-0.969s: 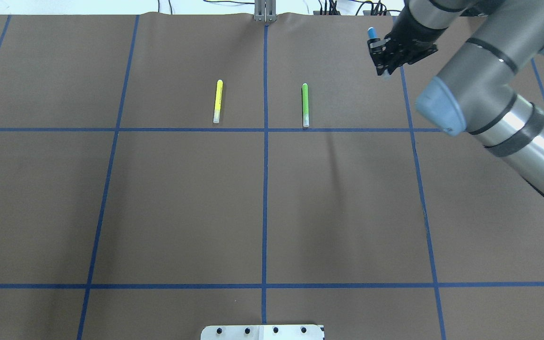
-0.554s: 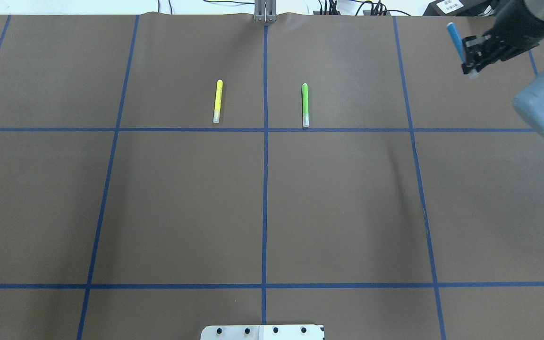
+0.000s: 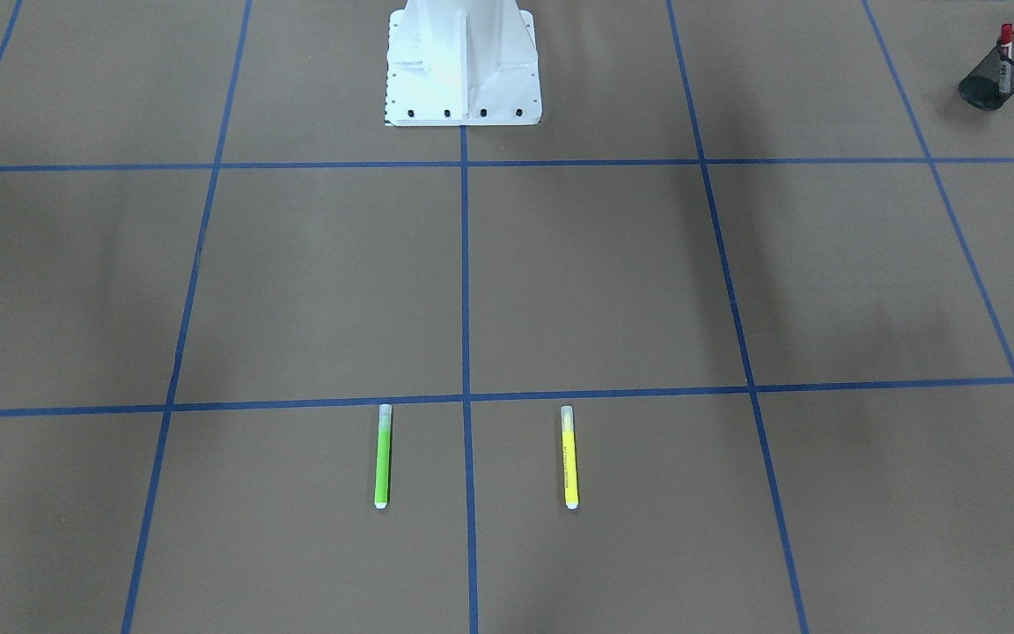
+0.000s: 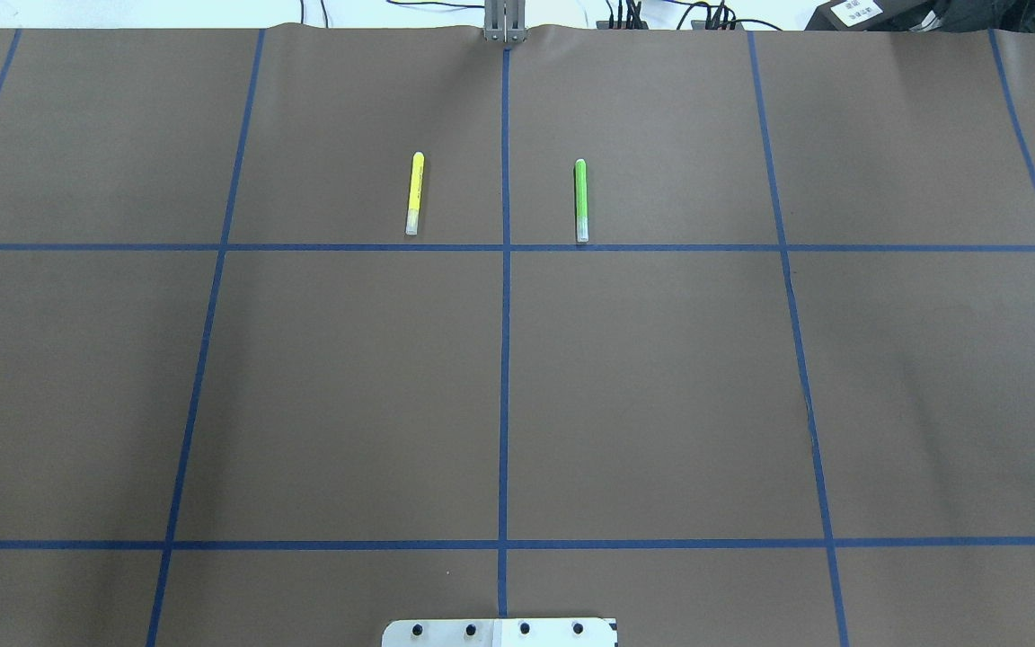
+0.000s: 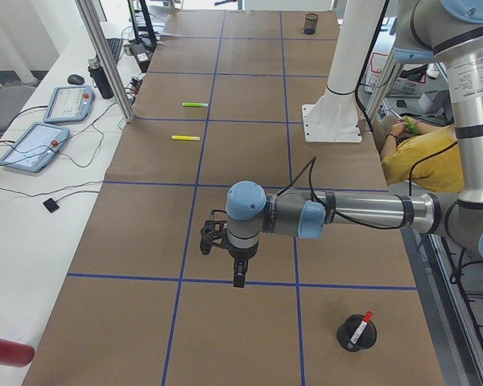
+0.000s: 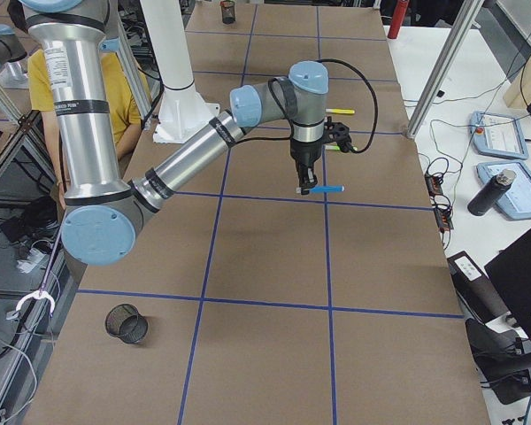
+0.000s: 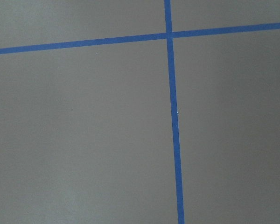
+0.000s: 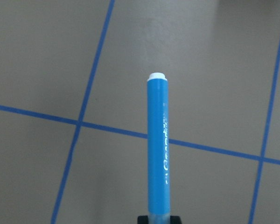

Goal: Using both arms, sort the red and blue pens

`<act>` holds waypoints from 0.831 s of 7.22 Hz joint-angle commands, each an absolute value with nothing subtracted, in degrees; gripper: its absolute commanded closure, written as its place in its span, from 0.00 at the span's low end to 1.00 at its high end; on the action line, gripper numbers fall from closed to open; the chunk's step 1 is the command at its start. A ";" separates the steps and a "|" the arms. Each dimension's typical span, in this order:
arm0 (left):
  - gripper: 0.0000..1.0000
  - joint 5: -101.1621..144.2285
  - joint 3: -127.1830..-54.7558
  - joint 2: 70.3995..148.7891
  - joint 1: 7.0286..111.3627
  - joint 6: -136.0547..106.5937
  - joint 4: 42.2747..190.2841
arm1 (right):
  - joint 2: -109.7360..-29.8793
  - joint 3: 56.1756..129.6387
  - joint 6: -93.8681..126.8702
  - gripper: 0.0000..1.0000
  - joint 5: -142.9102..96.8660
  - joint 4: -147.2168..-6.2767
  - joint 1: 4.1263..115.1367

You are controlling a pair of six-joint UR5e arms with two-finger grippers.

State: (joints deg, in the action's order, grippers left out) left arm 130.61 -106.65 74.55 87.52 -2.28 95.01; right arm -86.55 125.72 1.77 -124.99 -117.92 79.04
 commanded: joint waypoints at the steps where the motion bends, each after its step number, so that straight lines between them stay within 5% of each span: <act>1: 0.00 130.61 -106.79 74.62 87.45 -1.76 95.10 | -103.02 134.87 -7.01 1.00 -125.85 -120.50 85.14; 6: 0.00 130.61 -108.01 74.62 87.36 -1.76 95.10 | -123.12 135.00 -15.29 1.00 -137.63 -126.34 110.78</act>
